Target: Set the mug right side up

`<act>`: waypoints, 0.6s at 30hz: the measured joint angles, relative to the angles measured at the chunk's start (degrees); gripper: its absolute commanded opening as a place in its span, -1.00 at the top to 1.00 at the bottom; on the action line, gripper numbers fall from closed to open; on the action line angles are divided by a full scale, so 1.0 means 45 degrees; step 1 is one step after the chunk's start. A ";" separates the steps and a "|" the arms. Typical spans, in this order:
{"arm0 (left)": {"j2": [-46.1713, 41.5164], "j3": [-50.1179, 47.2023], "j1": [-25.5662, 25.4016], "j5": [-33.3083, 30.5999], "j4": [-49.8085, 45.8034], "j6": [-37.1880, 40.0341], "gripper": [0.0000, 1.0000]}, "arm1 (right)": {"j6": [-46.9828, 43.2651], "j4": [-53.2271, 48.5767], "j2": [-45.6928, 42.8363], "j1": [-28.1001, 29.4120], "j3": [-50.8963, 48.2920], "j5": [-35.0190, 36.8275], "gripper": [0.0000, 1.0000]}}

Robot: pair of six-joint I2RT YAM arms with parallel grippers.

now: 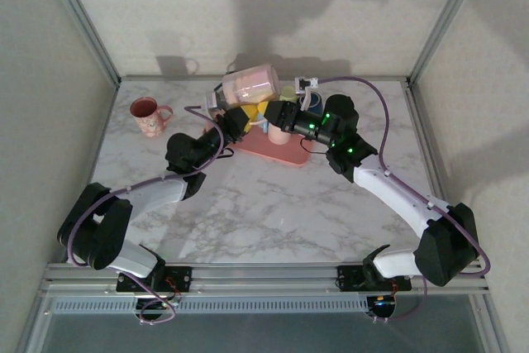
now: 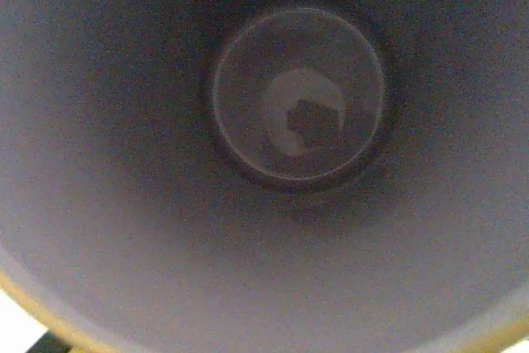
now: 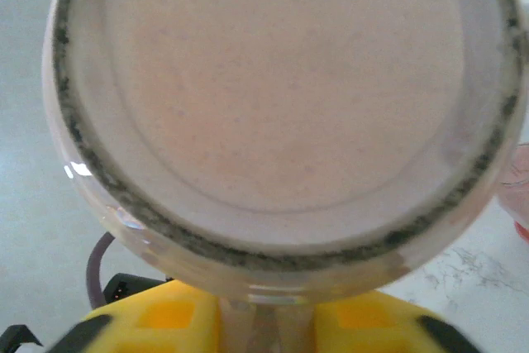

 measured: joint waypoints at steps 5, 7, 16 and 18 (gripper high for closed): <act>-0.0073 0.0015 0.0000 -0.0083 -0.1035 0.0583 1.00 | -0.0427 -0.0529 -0.0185 0.0000 0.0000 0.0277 -0.43; -0.0248 0.0015 0.0034 -0.0078 -0.1452 0.0826 1.00 | -0.0500 -0.0792 -0.0306 -0.0024 0.0000 0.0330 -0.47; -0.2142 0.0015 0.0811 -0.0083 -0.3837 0.2380 1.00 | -0.1972 -0.2973 -0.1977 -0.0602 -0.0121 0.1676 -0.50; -0.2647 0.0019 0.0996 -0.0112 -0.4755 0.2934 1.00 | -0.2419 -0.3628 -0.2249 -0.0646 -0.0121 0.2006 -0.49</act>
